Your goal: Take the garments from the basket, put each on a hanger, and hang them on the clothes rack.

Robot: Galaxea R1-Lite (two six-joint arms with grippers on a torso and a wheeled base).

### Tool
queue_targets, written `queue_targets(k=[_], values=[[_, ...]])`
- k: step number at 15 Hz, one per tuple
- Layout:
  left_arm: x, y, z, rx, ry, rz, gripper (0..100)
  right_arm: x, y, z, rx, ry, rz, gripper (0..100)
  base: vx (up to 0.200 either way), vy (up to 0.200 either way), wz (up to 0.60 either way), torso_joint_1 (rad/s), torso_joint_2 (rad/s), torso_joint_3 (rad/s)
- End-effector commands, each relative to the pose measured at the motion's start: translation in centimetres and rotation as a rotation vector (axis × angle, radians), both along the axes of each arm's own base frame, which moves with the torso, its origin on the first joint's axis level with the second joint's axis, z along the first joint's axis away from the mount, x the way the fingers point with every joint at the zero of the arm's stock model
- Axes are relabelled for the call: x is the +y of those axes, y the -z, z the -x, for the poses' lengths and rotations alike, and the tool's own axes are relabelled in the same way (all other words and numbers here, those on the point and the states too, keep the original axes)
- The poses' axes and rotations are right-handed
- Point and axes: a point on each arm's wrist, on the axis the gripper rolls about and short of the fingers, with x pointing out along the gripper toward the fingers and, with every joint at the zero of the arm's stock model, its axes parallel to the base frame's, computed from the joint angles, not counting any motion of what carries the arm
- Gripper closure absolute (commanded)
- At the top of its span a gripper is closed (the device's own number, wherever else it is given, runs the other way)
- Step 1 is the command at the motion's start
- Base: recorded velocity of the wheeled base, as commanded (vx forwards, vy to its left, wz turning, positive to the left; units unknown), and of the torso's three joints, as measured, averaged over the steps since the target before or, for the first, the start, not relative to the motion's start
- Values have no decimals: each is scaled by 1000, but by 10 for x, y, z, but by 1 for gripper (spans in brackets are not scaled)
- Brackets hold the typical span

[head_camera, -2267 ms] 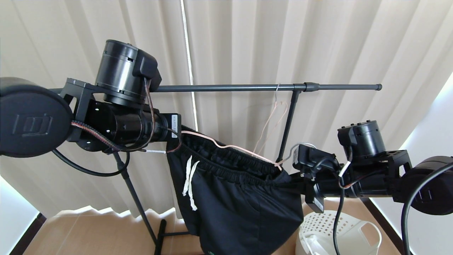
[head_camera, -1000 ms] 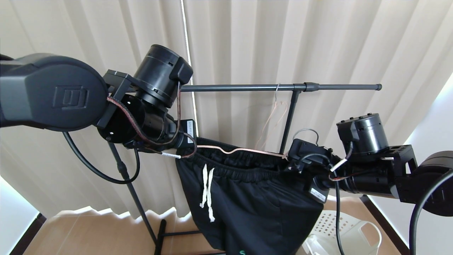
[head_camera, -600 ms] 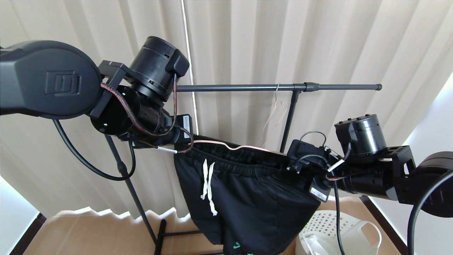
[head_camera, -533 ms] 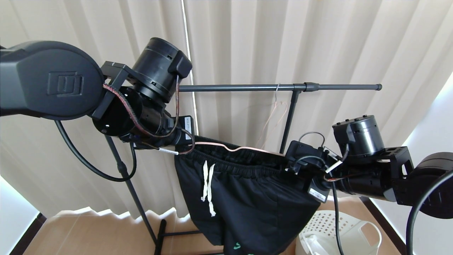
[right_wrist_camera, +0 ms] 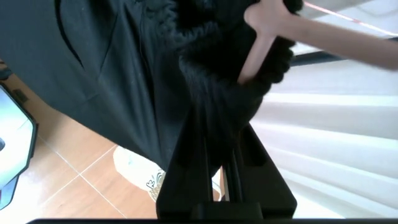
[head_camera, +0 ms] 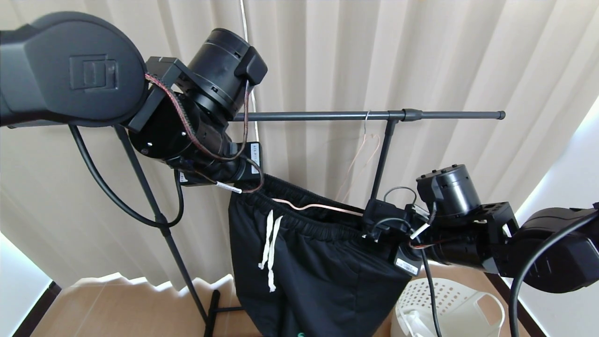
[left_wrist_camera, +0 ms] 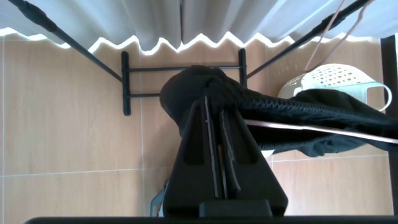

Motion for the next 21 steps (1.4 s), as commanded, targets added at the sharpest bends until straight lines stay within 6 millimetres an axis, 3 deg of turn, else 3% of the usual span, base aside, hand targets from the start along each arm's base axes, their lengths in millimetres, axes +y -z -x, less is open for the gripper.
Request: queue_targets(k=[1,6,11,15,19,21], values=[[-4,-4,-2,-8,4,8,100,3,9,-3,22,0,18,100,0,0,0,0,0,0],[-16,-9,10,1,34,25,100,11,8,-13,7,29,1,100,0,0,0,0,0,0],[-21,4,15,68,29,-1,100,13,-14,-17,-17,122,-171,100,0,0,0,0,0,0],[-39,23,33,128,108,-51,100,13,-30,-17,-22,135,-285,100,0,0,0,0,0,0],[-60,41,31,146,95,-19,100,13,-34,-15,-57,138,-319,100,0,0,0,0,0,0],[-64,40,30,150,110,43,100,13,-31,-14,-82,135,-328,100,0,0,0,0,0,0]])
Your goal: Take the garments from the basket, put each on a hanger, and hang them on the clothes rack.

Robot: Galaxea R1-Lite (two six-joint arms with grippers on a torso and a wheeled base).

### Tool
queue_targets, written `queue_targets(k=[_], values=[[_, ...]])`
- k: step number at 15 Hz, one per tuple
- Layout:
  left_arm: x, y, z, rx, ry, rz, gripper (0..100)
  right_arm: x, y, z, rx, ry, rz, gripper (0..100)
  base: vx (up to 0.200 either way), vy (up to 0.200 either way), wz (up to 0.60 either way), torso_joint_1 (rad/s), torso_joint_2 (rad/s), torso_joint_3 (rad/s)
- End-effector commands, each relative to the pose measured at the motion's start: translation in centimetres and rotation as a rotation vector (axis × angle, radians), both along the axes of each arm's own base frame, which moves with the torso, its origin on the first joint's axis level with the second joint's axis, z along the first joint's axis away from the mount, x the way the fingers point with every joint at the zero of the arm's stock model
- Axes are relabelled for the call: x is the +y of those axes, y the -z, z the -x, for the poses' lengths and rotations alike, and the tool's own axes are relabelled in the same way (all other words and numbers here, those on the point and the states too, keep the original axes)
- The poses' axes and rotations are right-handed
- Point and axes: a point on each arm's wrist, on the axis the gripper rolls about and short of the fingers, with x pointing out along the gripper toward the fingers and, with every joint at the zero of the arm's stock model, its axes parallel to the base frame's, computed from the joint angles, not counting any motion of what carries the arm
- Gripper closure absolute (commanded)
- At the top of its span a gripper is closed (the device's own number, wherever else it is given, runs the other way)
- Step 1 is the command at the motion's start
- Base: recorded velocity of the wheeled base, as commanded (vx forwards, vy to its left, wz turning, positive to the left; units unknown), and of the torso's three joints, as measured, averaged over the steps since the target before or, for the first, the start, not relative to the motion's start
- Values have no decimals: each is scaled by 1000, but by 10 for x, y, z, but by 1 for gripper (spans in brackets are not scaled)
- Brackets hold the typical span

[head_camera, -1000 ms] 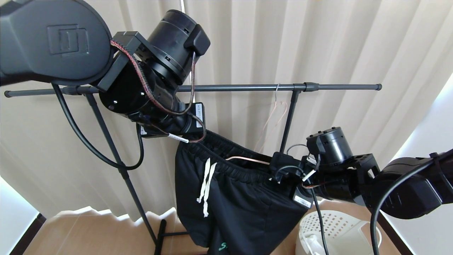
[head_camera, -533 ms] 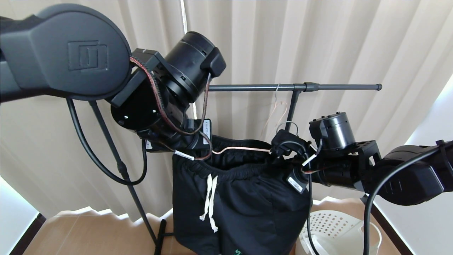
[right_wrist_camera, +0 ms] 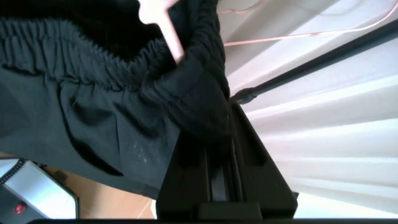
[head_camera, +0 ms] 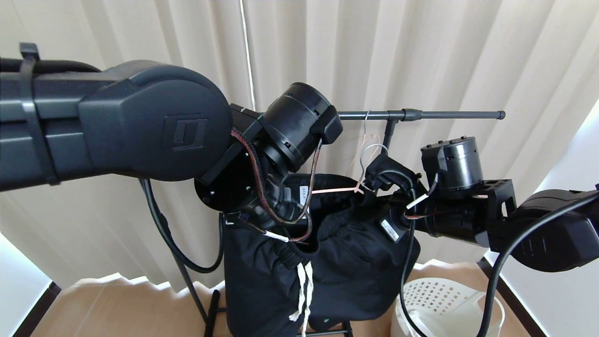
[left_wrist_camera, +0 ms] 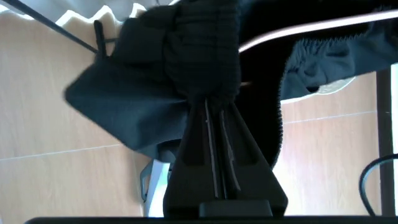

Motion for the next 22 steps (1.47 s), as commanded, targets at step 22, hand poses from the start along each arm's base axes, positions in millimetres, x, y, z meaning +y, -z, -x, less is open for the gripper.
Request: queue_targets(k=[22], values=[[10,4,-2,7,52,251,100,12,13,-15,-232,101,35,100,0,0,0,0,0,0]])
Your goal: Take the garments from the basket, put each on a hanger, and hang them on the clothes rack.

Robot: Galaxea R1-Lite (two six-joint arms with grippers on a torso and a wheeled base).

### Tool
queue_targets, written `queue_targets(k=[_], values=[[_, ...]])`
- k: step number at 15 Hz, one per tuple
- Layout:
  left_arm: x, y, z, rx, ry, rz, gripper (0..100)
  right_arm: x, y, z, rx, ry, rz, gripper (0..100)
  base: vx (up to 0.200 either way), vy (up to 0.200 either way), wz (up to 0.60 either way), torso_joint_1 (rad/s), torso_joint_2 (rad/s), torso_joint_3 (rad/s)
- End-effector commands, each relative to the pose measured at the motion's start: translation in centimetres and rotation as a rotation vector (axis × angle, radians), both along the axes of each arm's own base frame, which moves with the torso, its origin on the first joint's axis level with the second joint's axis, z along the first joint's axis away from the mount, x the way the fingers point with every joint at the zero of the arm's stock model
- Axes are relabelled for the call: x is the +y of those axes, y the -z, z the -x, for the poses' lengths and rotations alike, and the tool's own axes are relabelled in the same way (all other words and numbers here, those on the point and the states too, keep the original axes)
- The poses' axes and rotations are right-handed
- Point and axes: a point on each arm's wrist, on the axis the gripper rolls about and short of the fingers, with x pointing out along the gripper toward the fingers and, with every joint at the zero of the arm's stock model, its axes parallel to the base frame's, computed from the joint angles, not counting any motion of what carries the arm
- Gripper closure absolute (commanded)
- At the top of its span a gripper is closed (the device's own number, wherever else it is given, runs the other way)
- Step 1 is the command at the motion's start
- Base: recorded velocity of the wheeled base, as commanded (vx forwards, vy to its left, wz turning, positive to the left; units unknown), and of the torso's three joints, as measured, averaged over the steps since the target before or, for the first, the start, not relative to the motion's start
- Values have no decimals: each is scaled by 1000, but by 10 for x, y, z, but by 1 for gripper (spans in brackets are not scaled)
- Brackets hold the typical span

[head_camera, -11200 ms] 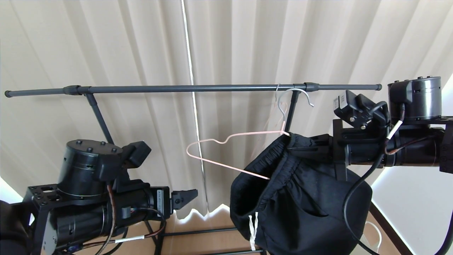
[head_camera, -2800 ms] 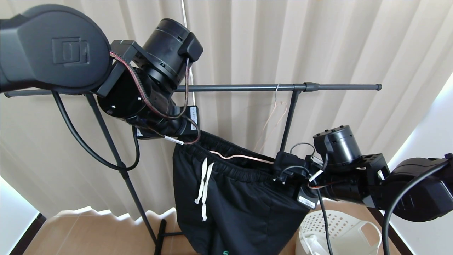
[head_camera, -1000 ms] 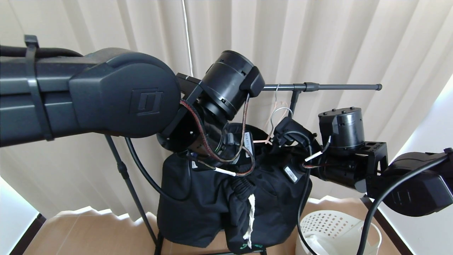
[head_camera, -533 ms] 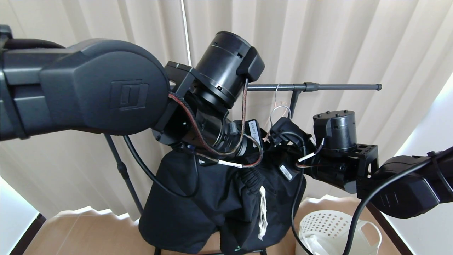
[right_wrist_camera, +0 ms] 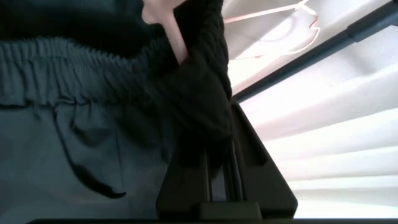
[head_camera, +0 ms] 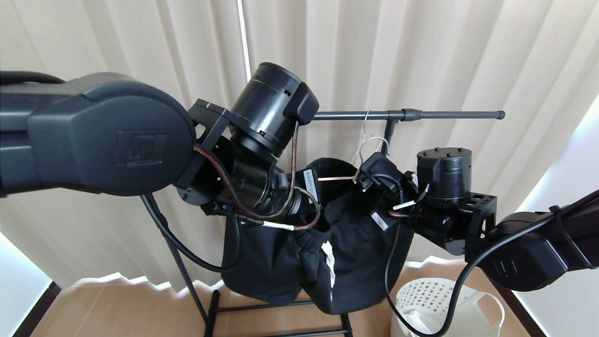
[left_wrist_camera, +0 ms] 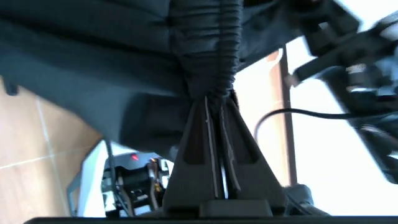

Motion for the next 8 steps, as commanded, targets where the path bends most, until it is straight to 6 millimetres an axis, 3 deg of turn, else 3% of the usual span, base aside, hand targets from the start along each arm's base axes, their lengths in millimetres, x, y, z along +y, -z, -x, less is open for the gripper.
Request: queue_targets(k=[1,8], values=[[-2,16,1,6,1,-56,100,1,-2,-2,-11,8,-5,100,0,0,0,0,0,0],[-25,35,-1,-20,47,-40,100,8,-8,-1,-53,5,-80,100,0,0,0,0,0,0]])
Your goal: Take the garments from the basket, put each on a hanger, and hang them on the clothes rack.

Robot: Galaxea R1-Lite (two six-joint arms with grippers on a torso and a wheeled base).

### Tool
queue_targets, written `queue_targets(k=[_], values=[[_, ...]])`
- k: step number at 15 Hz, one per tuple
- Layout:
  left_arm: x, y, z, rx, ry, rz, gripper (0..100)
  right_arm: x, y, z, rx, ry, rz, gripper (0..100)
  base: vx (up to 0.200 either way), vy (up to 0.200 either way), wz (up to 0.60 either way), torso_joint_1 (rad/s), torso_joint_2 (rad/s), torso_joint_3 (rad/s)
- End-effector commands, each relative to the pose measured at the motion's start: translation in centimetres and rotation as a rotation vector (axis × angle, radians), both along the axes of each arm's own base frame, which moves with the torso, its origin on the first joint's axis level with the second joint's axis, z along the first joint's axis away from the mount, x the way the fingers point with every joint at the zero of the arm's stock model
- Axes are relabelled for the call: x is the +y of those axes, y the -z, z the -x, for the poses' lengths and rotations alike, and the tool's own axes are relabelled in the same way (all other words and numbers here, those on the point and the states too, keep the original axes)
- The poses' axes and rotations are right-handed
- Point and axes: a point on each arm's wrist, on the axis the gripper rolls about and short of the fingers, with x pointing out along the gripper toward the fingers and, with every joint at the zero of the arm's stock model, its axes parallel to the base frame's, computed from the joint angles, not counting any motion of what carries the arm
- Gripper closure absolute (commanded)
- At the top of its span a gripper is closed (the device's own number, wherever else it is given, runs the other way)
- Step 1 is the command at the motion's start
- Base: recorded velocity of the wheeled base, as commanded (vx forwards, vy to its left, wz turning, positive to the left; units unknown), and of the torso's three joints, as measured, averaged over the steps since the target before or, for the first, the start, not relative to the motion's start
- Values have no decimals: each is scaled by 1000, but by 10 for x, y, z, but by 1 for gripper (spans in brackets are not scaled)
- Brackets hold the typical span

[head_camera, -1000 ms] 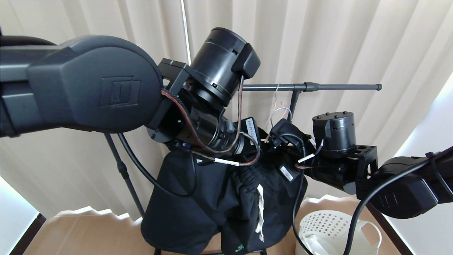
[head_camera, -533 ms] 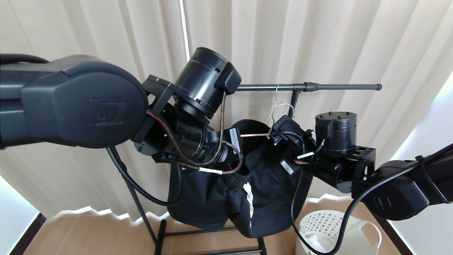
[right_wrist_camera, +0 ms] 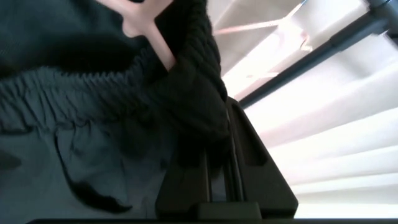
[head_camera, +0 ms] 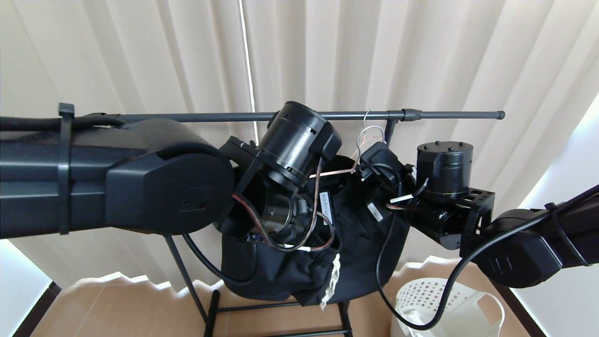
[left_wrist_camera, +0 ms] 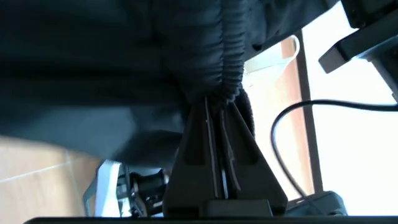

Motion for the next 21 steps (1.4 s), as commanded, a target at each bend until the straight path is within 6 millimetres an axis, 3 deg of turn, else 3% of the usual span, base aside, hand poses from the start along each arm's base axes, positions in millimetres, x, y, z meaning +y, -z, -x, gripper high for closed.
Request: queue_targets(k=[1,8,15,21], values=[[-6,7,-1,2,7,-1,100,3,1,2,-12,-10,-9,100,0,0,0,0,0,0],[-16,4,-3,-38,2,86,100,9,3,3,-14,-23,-10,100,0,0,0,0,0,0],[-3,-10,-2,-158,-72,7,100,7,1,6,-26,-17,-14,100,0,0,0,0,0,0],[-5,-4,-5,-150,-74,-7,100,8,-1,11,-91,-19,-19,100,0,0,0,0,0,0]])
